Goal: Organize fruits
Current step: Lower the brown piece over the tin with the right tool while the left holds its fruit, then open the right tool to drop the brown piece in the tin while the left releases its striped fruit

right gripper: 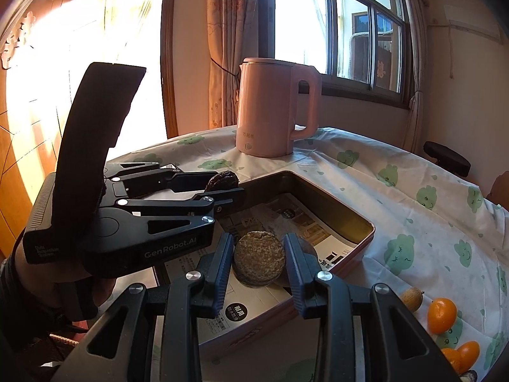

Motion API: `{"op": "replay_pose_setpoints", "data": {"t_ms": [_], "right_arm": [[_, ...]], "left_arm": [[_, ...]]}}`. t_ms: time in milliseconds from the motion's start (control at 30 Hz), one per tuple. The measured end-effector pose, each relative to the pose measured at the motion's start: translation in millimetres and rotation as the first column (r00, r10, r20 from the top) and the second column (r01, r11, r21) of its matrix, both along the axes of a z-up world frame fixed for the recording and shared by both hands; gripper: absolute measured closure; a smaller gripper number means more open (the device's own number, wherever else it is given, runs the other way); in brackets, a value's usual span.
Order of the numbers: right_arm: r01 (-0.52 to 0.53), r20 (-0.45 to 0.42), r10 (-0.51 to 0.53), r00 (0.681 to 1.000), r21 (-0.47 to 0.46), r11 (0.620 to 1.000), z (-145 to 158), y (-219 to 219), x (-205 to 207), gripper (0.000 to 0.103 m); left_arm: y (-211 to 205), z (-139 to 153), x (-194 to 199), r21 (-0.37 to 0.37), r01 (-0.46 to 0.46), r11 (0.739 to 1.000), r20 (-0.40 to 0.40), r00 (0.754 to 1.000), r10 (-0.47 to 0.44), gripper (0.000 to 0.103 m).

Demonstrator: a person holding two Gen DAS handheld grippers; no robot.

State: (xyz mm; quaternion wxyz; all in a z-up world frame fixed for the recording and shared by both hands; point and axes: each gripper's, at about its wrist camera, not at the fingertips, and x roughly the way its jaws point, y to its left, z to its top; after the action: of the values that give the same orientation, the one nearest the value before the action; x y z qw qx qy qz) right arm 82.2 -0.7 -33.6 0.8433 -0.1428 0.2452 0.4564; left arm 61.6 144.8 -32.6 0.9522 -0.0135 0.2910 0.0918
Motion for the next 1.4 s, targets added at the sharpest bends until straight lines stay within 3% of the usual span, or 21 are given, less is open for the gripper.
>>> {"op": "replay_pose_setpoints", "data": {"t_ms": [600,1133,1400], "right_arm": [[0.025,0.009,-0.025,1.0,-0.026,0.999,-7,5,3,0.068],[0.034,0.03,-0.033,0.999,-0.044,0.998,-7,7,2,0.068],[0.082,0.046,-0.081,0.996,-0.025,0.996,-3,-3,2,0.046]], "left_arm": [[0,-6,10,-0.005,0.003,1.0,-0.062,0.998,-0.003,0.066],[-1,-5,8,0.013,-0.014,1.0,-0.051,0.999,0.014,0.065],[-5,4,-7,0.059,-0.061,0.996,0.035,0.998,0.059,0.036]]}}
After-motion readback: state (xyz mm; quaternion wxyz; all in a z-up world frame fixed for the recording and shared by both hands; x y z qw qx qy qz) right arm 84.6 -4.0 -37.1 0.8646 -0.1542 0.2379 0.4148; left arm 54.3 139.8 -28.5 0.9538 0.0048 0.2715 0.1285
